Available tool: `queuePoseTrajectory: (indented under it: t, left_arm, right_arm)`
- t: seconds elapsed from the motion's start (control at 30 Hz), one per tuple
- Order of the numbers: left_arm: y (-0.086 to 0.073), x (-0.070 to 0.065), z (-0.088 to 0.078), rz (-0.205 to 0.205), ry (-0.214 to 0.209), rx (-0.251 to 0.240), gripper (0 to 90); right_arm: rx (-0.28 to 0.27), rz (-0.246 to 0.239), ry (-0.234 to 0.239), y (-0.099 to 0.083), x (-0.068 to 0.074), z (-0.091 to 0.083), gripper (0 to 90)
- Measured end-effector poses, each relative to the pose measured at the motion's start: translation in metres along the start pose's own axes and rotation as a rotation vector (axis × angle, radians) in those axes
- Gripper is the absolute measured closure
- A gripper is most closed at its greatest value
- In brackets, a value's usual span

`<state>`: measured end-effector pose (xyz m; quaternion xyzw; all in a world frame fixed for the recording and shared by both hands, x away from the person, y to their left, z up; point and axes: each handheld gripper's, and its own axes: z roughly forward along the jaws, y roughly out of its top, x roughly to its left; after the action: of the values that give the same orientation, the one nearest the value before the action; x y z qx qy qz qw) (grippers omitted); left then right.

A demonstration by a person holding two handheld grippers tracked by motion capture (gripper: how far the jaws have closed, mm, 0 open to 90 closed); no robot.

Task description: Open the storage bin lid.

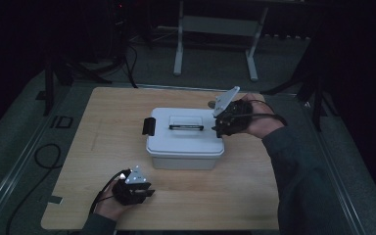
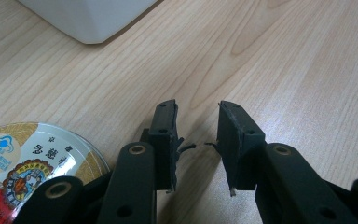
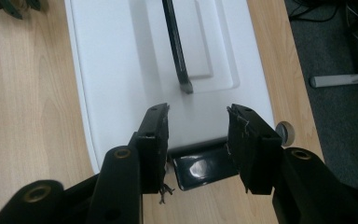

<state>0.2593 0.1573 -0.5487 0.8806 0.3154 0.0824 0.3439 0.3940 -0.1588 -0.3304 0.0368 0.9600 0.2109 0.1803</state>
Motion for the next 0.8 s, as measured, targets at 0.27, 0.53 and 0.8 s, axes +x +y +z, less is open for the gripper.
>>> queuePoseTrajectory:
  t: [0.27, 0.53, 0.8]
  left_arm:
    - [0.000, 0.000, 0.000, -0.003, -0.002, -0.001, 68.1]
    - [0.000, 0.000, 0.000, -0.005, -0.004, -0.002, 68.1]
    - [-0.001, 0.000, 0.000, -0.008, -0.010, -0.003, 68.2]
  right_arm:
    - [0.024, -0.027, 0.020, 0.014, -0.002, 0.006, 58.3]
    - [0.039, -0.062, 0.029, 0.031, -0.002, 0.012, 62.9]
    - [0.065, -0.096, 0.047, 0.050, 0.003, 0.022, 67.7]
